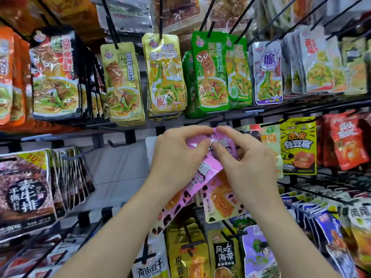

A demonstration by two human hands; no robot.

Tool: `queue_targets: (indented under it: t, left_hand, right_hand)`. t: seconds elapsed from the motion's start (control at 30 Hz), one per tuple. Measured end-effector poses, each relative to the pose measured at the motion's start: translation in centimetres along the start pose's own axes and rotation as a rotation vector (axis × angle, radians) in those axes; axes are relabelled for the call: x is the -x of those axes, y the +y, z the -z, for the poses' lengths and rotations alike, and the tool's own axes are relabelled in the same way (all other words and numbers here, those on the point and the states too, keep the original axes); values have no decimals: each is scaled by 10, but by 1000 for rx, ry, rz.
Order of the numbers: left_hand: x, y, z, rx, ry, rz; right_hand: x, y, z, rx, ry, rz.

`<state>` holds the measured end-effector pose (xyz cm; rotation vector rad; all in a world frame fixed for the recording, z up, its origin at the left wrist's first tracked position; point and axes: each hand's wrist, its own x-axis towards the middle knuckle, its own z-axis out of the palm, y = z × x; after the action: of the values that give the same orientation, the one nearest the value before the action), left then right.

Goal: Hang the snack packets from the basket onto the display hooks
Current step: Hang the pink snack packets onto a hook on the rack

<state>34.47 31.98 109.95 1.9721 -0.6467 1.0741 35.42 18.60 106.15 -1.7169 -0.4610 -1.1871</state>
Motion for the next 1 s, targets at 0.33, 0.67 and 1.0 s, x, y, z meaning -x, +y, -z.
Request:
queue_targets:
  t: [0.33,0.67,1.0]
  left_hand:
    - [-10,-4,-3,-43,-18,26]
    - [-11,-10,2,-68,-186,113]
    - [-1,-28,-4,-267,-401,261]
  right_hand:
    - [-10,-6,2,175,-51,-12]
    - [-24,-12,8,395,-229,-41]
    - [-18,7,-12,567,-394,-15]
